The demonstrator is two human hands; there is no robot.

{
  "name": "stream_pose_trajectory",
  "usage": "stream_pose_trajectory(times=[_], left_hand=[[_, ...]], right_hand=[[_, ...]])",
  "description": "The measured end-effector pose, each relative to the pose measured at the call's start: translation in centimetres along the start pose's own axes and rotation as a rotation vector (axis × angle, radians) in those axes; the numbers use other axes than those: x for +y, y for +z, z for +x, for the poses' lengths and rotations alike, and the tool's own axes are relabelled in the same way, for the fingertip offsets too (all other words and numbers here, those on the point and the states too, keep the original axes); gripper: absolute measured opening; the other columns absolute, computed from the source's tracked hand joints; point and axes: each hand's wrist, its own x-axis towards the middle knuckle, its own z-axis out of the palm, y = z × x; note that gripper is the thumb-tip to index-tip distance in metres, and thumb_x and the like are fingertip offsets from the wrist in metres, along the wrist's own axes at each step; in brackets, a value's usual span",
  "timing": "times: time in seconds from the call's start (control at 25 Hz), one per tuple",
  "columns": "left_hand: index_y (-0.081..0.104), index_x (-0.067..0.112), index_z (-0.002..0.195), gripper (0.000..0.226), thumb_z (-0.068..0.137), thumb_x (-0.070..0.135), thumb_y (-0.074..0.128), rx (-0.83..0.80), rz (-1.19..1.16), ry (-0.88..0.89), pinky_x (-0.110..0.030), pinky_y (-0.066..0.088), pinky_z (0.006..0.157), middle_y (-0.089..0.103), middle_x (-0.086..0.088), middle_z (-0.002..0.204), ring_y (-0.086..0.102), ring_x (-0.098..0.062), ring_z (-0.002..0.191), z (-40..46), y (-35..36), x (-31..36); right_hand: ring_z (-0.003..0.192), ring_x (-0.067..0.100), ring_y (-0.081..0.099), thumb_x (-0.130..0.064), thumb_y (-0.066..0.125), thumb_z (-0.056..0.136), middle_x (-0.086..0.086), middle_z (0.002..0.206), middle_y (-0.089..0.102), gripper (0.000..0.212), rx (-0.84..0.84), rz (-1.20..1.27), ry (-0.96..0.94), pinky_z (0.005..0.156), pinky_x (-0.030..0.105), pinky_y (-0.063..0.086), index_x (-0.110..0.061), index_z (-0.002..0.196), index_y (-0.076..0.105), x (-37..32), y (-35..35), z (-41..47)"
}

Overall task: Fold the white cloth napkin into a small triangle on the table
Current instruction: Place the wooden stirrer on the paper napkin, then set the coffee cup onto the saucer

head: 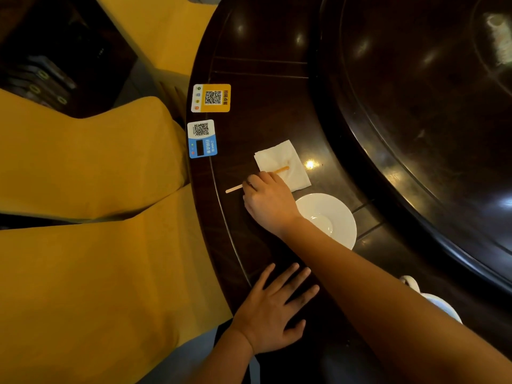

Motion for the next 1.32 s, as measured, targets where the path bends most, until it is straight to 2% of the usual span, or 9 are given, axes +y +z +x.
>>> stream_pose_trajectory(times=[0.12,0.28,0.44,0.56,0.72,0.88,1.0,1.08,1.32], left_hand=[[0.035,0.030,0.139,0.060,0.085,0.053,0.045,0.012,0.002,0.004,-0.047,0.018,0.107,0.041,-0.001,0.145,0.022,-0.022,0.139,0.1,-0.2,-0.1],[0.038,0.030,0.134,0.055,0.084,0.052,0.047,0.039,-0.001,0.010,-0.048,0.020,0.106,0.048,-0.001,0.139,0.026,-0.022,0.135,0.1,-0.4,-0.1],[0.040,0.028,0.132,0.054,0.083,0.051,0.045,0.049,0.012,0.014,-0.048,0.021,0.105,0.054,-0.002,0.134,0.033,-0.023,0.130,0.0,-0.1,0.0],[0.052,0.027,0.128,0.051,0.083,0.050,0.047,0.032,0.027,0.012,-0.048,0.017,0.108,0.053,-0.004,0.135,0.039,-0.024,0.130,0.2,0.0,-0.2],[0.039,0.028,0.140,0.061,0.083,0.047,0.047,0.048,0.001,0.001,-0.051,0.017,0.109,0.033,-0.004,0.151,0.023,-0.022,0.140,0.3,-0.2,-0.1],[0.039,0.027,0.141,0.059,0.085,0.044,0.044,0.053,-0.008,0.002,-0.050,0.015,0.111,0.030,-0.004,0.152,0.020,-0.021,0.141,0.2,-0.4,0.0],[0.039,0.027,0.141,0.059,0.085,0.044,0.043,0.050,-0.005,0.004,-0.049,0.012,0.112,0.031,-0.004,0.151,0.021,-0.022,0.141,0.2,-0.3,0.1],[0.038,0.027,0.142,0.059,0.086,0.044,0.042,0.046,0.012,0.001,-0.047,0.010,0.112,0.031,-0.005,0.151,0.021,-0.022,0.141,0.2,-0.3,0.1],[0.037,0.027,0.142,0.059,0.086,0.044,0.041,0.048,0.023,-0.002,-0.046,0.008,0.113,0.031,-0.004,0.152,0.020,-0.022,0.141,0.2,-0.2,0.0]], right_hand=[[0.092,0.028,0.059,-0.025,0.058,0.089,0.012,0.101,0.065,0.028,-0.025,0.009,0.045,0.084,0.040,0.047,-0.003,0.103,0.067,-0.4,0.1,-0.2],[0.103,0.030,0.055,-0.031,0.054,0.090,0.014,0.113,0.061,0.036,-0.073,0.009,0.070,0.089,0.043,0.044,-0.005,0.114,0.061,-0.8,-0.5,-1.0],[0.093,0.030,0.058,-0.026,0.057,0.087,0.014,0.103,0.062,0.026,-0.004,0.063,0.185,0.079,0.042,0.046,-0.005,0.102,0.063,-1.8,-4.3,-3.9],[0.092,0.031,0.059,-0.026,0.064,0.082,0.015,0.103,0.063,0.026,0.038,0.065,0.348,0.076,0.042,0.049,-0.007,0.101,0.065,-2.4,-7.9,-10.0],[0.111,0.036,0.053,-0.036,0.071,0.074,0.018,0.120,0.057,0.050,0.016,0.026,0.655,0.087,0.046,0.045,-0.012,0.116,0.059,-1.8,-10.7,-19.6],[0.132,0.041,0.032,-0.051,0.074,0.065,0.023,0.142,0.037,0.083,-0.081,-0.010,0.946,0.094,0.054,0.039,-0.021,0.136,0.042,-0.9,-11.7,-25.6],[0.139,0.033,0.018,-0.060,0.067,0.069,0.015,0.153,0.016,0.096,-0.221,0.073,1.078,0.096,0.049,0.040,-0.029,0.146,0.018,-0.1,-12.2,-27.3],[0.137,0.028,0.020,-0.061,0.064,0.072,0.008,0.153,0.014,0.096,-0.278,0.104,1.094,0.091,0.042,0.045,-0.031,0.146,0.010,0.3,-12.4,-27.6],[0.128,0.025,0.030,-0.053,0.068,0.074,0.006,0.143,0.025,0.092,-0.281,0.132,1.082,0.078,0.033,0.049,-0.028,0.144,0.014,0.9,-12.7,-27.2]])
